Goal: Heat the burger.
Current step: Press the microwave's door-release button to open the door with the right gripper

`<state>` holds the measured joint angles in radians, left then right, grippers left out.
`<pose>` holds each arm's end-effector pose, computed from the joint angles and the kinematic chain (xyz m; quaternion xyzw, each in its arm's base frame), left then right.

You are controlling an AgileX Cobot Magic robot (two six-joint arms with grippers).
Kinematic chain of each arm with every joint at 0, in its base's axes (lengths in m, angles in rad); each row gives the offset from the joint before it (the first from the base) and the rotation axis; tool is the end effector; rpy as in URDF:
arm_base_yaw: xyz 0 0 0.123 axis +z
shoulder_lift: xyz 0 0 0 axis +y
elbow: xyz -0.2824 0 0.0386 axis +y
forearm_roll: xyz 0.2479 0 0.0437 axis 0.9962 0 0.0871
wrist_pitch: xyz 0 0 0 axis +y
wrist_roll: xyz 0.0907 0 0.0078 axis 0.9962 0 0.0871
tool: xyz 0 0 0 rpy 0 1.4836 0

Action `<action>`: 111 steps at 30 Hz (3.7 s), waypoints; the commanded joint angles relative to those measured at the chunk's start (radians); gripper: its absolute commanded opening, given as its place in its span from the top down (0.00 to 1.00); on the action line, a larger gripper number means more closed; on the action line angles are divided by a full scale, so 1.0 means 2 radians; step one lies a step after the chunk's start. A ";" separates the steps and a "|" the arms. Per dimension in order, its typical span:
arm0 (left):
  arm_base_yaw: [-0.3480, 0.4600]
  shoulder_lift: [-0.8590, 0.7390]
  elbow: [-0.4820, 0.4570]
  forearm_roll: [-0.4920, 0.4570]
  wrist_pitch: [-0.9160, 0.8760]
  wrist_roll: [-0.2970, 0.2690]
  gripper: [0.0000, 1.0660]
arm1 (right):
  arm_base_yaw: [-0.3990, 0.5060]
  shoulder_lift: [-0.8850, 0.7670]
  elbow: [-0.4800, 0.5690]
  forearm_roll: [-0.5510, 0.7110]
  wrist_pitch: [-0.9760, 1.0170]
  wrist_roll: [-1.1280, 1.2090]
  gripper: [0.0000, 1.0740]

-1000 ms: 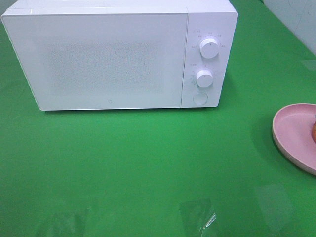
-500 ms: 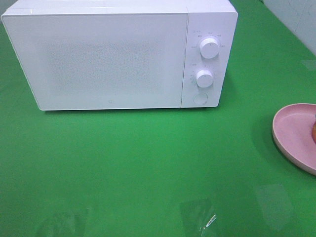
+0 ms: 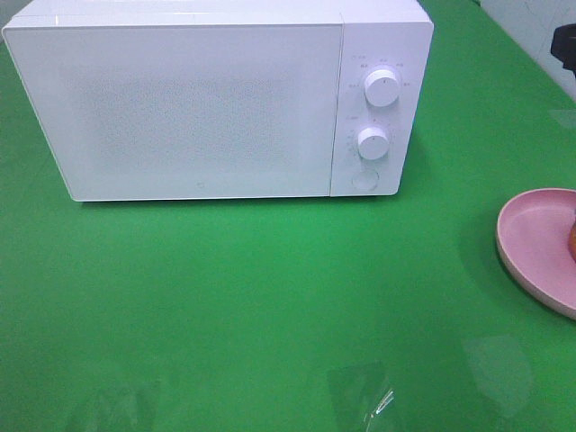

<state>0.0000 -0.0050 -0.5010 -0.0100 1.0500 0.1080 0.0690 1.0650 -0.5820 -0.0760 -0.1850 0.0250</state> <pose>-0.0053 -0.0008 0.2783 0.0460 0.8476 0.0235 0.5281 0.2251 0.0168 0.2931 -0.0505 0.7761 0.0115 0.6285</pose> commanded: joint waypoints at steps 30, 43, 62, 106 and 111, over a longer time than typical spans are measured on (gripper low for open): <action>0.000 -0.012 0.002 -0.001 -0.006 -0.001 0.06 | 0.203 0.174 0.066 0.336 -0.405 -0.240 0.32; 0.000 -0.012 0.002 -0.001 -0.006 -0.001 0.06 | 0.327 0.211 0.092 0.455 -0.491 -0.250 0.32; 0.000 -0.012 0.002 -0.001 -0.006 -0.001 0.06 | 0.393 0.313 0.092 0.479 -0.551 -0.127 0.32; 0.000 -0.012 0.002 -0.001 -0.006 -0.001 0.06 | 0.390 0.324 0.092 0.400 -0.443 0.625 1.00; 0.000 -0.012 0.002 -0.001 -0.006 -0.001 0.06 | 0.390 0.327 0.091 0.421 -0.443 0.625 1.00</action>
<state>-0.0010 -0.0050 -0.5010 -0.0100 1.0500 0.1080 0.8510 1.7160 -0.3990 0.7530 -1.0710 1.2710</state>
